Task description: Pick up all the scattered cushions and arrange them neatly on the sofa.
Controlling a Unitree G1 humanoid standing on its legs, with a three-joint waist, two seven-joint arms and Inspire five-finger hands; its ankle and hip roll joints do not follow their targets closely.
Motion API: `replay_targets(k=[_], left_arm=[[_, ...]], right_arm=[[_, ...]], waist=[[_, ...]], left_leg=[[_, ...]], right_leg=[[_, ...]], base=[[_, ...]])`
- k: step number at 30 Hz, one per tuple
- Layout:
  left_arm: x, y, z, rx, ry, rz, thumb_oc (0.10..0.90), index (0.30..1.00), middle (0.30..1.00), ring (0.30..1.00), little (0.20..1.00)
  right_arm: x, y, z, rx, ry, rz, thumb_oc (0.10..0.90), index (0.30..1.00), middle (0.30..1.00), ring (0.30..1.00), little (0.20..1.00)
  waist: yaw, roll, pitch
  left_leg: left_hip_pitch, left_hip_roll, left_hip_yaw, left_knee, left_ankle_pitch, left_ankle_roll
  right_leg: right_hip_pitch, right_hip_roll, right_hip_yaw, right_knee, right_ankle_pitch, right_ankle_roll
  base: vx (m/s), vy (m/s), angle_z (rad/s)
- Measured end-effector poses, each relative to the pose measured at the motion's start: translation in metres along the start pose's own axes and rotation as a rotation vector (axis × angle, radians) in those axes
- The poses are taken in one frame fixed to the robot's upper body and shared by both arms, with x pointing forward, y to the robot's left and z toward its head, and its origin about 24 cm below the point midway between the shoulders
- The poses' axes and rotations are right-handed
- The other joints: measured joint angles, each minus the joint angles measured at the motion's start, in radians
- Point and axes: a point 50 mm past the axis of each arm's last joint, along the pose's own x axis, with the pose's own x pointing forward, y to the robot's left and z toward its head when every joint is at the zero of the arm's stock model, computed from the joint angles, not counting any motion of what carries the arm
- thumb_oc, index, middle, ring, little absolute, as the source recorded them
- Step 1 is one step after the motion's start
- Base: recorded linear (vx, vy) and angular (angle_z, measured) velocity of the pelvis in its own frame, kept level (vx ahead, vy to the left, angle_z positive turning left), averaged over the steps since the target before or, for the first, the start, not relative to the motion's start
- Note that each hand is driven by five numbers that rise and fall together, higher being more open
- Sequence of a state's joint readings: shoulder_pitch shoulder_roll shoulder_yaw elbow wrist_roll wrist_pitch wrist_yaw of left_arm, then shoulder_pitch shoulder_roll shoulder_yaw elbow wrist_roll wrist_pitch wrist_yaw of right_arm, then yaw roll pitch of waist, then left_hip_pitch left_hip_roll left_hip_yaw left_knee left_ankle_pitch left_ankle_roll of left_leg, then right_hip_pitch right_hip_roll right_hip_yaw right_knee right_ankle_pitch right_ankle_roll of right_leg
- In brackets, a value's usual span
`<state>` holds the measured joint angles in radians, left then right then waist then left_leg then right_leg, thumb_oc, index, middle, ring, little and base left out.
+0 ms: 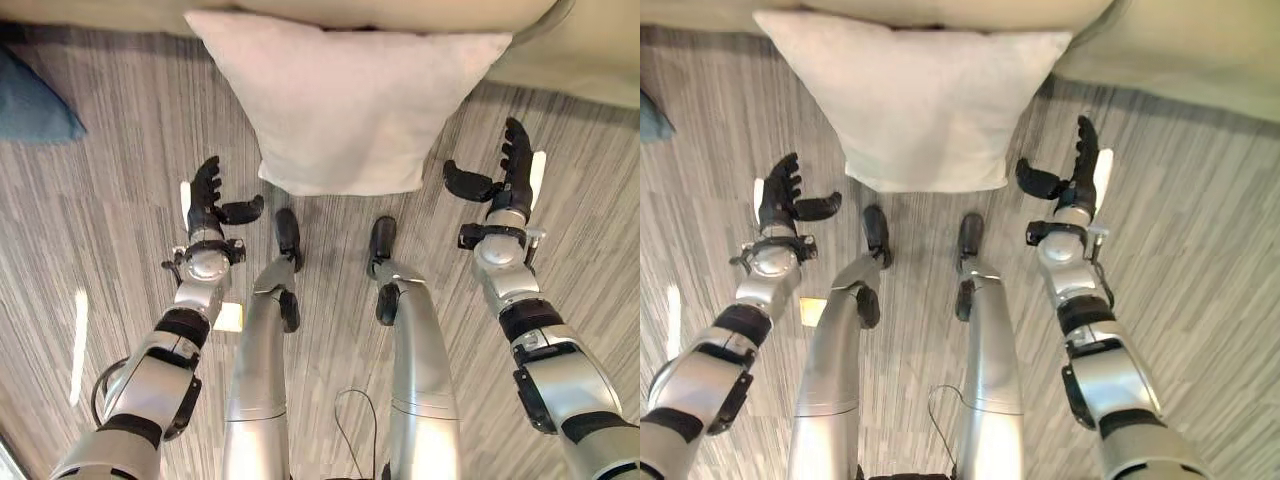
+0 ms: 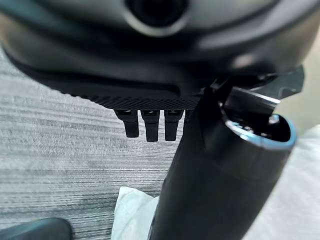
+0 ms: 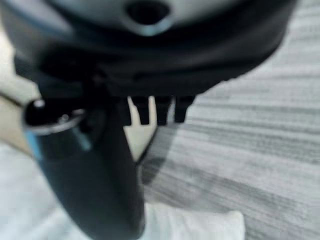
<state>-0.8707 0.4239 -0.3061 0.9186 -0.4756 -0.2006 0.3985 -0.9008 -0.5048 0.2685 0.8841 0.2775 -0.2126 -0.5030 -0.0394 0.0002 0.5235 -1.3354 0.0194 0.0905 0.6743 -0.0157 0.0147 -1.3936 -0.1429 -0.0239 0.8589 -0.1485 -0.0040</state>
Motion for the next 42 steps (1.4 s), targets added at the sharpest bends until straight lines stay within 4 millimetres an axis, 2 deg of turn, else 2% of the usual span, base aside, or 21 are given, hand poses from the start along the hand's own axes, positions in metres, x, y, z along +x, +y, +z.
replay_targets(k=[6,7,10,13,17,18,19,20,21,22,23,24,25,27,34,35,37,38,39,40,42], left_arm=[[0.011,-0.004,0.035,-0.013,-0.096,-0.018,0.8,0.9,0.9,0.9,0.9],[0.018,-0.008,0.063,0.019,-0.175,-0.039,0.8,0.9,0.9,0.9,0.9],[0.023,-0.014,0.088,0.03,-0.24,-0.064,0.8,0.9,0.9,0.9,0.9],[0.024,-0.029,0.123,0.048,-0.333,-0.105,0.8,0.9,0.9,0.9,0.9],[0.025,-0.037,0.136,0.046,-0.35,-0.098,0.8,0.9,0.9,0.9,0.9],[0.023,-0.042,0.133,0.035,-0.342,-0.107,0.8,0.9,0.9,0.9,0.9],[0.021,-0.047,0.134,-0.009,-0.333,-0.11,0.8,0.9,0.9,0.9,0.9],[0.017,-0.054,0.134,-0.051,-0.331,-0.128,0.8,0.9,0.9,0.9,0.9],[0.014,-0.059,0.134,-0.102,-0.325,-0.143,0.8,0.9,0.9,0.9,0.9],[0.008,-0.065,0.129,-0.264,-0.283,-0.149,0.703,0.754,0.754,0.754,0.754],[0.006,-0.067,0.127,-0.302,-0.27,-0.148,0.477,0.415,0.415,0.415,0.415],[0.006,-0.066,0.124,-0.332,-0.261,-0.143,0.405,0.307,0.307,0.307,0.307],[0.001,-0.071,0.12,-0.453,-0.226,-0.15,0.4,0.3,0.3,0.3,0.3],[0.001,-0.066,0.116,-0.55,-0.199,-0.134,0.4,0.3,0.3,0.3,0.3],[-0.004,-0.051,0.086,-0.56,-0.147,-0.099,0.4,0.3,0.3,0.3,0.3],[-0.007,-0.047,0.086,-0.572,-0.162,-0.101,0.4,0.3,0.3,0.3,0.3],[-0.014,-0.043,0.068,-0.562,-0.132,-0.101,0.4,0.3,0.3,0.3,0.3],[-0.018,-0.039,0.055,-0.547,-0.111,-0.092,0.4,0.3,0.3,0.3,0.3],[-0.025,-0.039,0.046,-0.554,-0.097,-0.097,0.4,0.3,0.3,0.3,0.3],[-0.032,-0.036,0.035,-0.546,-0.085,-0.095,0.4,0.3,0.3,0.3,0.3],[-0.041,-0.033,0.027,-0.544,-0.095,-0.114,0.4,0.3,0.3,0.3,0.3]], right_arm=[[0.006,0.006,0.022,-0.002,-0.074,0.065,0.8,0.9,0.9,0.9,0.9],[0.015,0.011,0.046,-0.006,-0.141,0.091,0.8,0.9,0.9,0.9,0.9],[0.024,0.015,0.072,-0.009,-0.2,0.103,0.8,0.9,0.9,0.9,0.9],[0.03,0.015,0.089,-0.047,-0.24,0.107,0.8,0.9,0.9,0.9,0.9],[0.031,0.023,0.104,-0.074,-0.264,0.126,0.8,0.9,0.9,0.9,0.9],[0.03,0.026,0.105,-0.067,-0.263,0.129,0.577,0.566,0.566,0.566,0.566],[0.029,0.031,0.108,-0.054,-0.266,0.135,0.519,0.479,0.479,0.479,0.479],[0.027,0.035,0.108,-0.039,-0.264,0.137,0.4,0.3,0.3,0.3,0.3],[0.025,0.037,0.108,-0.008,-0.257,0.14,0.4,0.3,0.3,0.3,0.3],[0.02,0.04,0.105,0.111,-0.224,0.133,0.4,0.3,0.3,0.3,0.3],[0.018,0.041,0.104,0.136,-0.213,0.13,0.4,0.3,0.3,0.3,0.3],[0.017,0.043,0.102,0.15,-0.203,0.129,0.4,0.3,0.3,0.3,0.3],[0.014,0.045,0.1,0.234,-0.173,0.128,0.4,0.3,0.3,0.3,0.3],[0.008,0.051,0.095,0.28,-0.154,0.148,0.4,0.3,0.3,0.3,0.3],[-0.012,0.057,0.071,0.295,-0.123,0.195,0.4,0.3,0.3,0.3,0.3],[-0.013,0.054,0.071,0.303,-0.135,0.19,0.4,0.3,0.3,0.3,0.3],[-0.023,0.056,0.054,0.285,-0.107,0.22,0.4,0.3,0.3,0.3,0.3],[-0.03,0.054,0.044,0.273,-0.097,0.227,0.4,0.3,0.3,0.3,0.3],[-0.04,0.056,0.038,0.276,-0.098,0.258,0.4,0.3,0.3,0.3,0.3],[-0.051,0.054,0.029,0.282,-0.091,0.272,0.4,0.3,0.3,0.3,0.3],[-0.061,0.048,0.022,0.293,-0.107,0.274,0.4,0.3,0.3,0.3,0.3]], waist=[[0.004,0.0,0.0],[0.01,0.001,0.0],[0.019,0.001,0.0],[0.025,0.001,0.0],[0.02,0.001,-0.001],[0.021,0.001,-0.001],[0.021,0.001,-0.001],[0.02,0.001,-0.001],[0.019,0.001,-0.001],[0.018,0.001,-0.001],[0.018,0.001,-0.001],[0.017,0.001,-0.001],[0.014,0.001,-0.001],[0.002,0.001,-0.001],[-0.008,-0.002,-0.013],[-0.012,-0.002,-0.012],[-0.018,-0.011,0.003],[-0.022,-0.012,-0.028],[-0.026,-0.014,-0.029],[-0.027,-0.017,-0.082],[-0.029,-0.022,-0.118]], left_leg=[[-0.055,-0.001,0.0,0.006,0.002,-0.002],[-0.08,-0.002,0.0,0.005,0.003,-0.003],[-0.088,-0.003,-0.002,-0.002,0.007,-0.006],[-0.091,-0.012,-0.017,-0.019,0.016,-0.012],[-0.099,-0.009,-0.025,-0.034,0.023,-0.016],[-0.1,-0.008,-0.026,-0.036,0.024,-0.017],[-0.1,-0.006,-0.026,-0.037,0.024,-0.018],[-0.1,-0.006,-0.029,-0.038,0.025,-0.02],[-0.1,-0.006,-0.031,-0.042,0.027,-0.023],[-0.1,-0.007,-0.033,-0.057,0.035,-0.026],[-0.1,-0.007,-0.034,-0.058,0.036,-0.026],[-0.099,-0.006,-0.034,-0.058,0.036,-0.026],[-0.094,-0.006,-0.035,-0.066,0.039,-0.026],[-0.083,-0.006,-0.037,-0.066,0.041,-0.026],[-0.008,-0.007,-0.035,-0.108,0.051,-0.021],[0.012,-0.009,-0.034,-0.128,0.064,-0.021],[0.114,-0.009,-0.034,-0.186,0.08,-0.025],[0.143,-0.012,-0.041,-0.212,0.09,-0.028],[0.186,-0.016,-0.044,-0.232,0.096,-0.028],[0.188,-0.018,-0.046,-0.247,0.097,-0.028],[0.21,-0.016,-0.046,-0.261,0.101,-0.031]], right_leg=[[-0.053,-0.002,-0.002,0.007,0.0,0.002],[-0.08,-0.003,-0.001,0.009,0.0,0.002],[-0.088,-0.004,-0.003,0.009,0.0,0.001],[-0.09,-0.009,-0.013,0.005,-0.001,-0.001],[-0.097,-0.007,-0.026,-0.007,0.0,-0.005],[-0.099,-0.006,-0.026,-0.007,0.0,-0.005],[-0.1,-0.003,-0.026,-0.007,0.001,-0.006],[-0.099,-0.002,-0.027,-0.007,0.001,-0.006],[-0.1,-0.002,-0.028,-0.008,0.001,-0.006],[-0.101,0.0,-0.03,-0.02,0.003,-0.009],[-0.101,0.0,-0.032,-0.022,0.004,-0.01],[-0.1,0.0,-0.033,-0.022,0.004,-0.01],[-0.096,0.0,-0.035,-0.024,0.006,-0.012],[-0.084,-0.001,-0.038,-0.025,0.008,-0.013],[-0.011,0.001,-0.037,-0.074,0.019,-0.002],[0.01,0.002,-0.038,-0.087,0.029,-0.004],[0.108,0.003,-0.047,-0.133,0.042,-0.003],[0.134,0.002,-0.05,-0.15,0.046,0.0],[0.175,-0.001,-0.053,-0.161,0.045,0.002],[0.175,0.0,-0.054,-0.171,0.044,0.004],[0.195,0.002,-0.056,-0.18,0.043,0.005]], base=[[0.0,-0.005,0.0],[0.0,0.0,0.0],[0.0,0.0,0.0],[0.0,-0.018,0.08],[0.0,-0.005,0.01],[0.0,-0.031,0.0],[0.0,0.0,0.0],[0.0,0.0,0.0],[-0.01,-0.024,0.03],[0.0,0.0,0.0],[0.0,0.0,0.0],[0.0,0.0,0.0],[0.0,0.0,0.0],[0.0,0.0,0.0],[-0.02,-0.007,-0.01],[-0.06,-0.021,-0.02],[-0.05,-0.038,-0.01],[-0.02,-0.048,0.06],[-0.01,-0.042,0.05],[-0.02,-0.07,0.04],[-0.03,-0.075,0.03]])
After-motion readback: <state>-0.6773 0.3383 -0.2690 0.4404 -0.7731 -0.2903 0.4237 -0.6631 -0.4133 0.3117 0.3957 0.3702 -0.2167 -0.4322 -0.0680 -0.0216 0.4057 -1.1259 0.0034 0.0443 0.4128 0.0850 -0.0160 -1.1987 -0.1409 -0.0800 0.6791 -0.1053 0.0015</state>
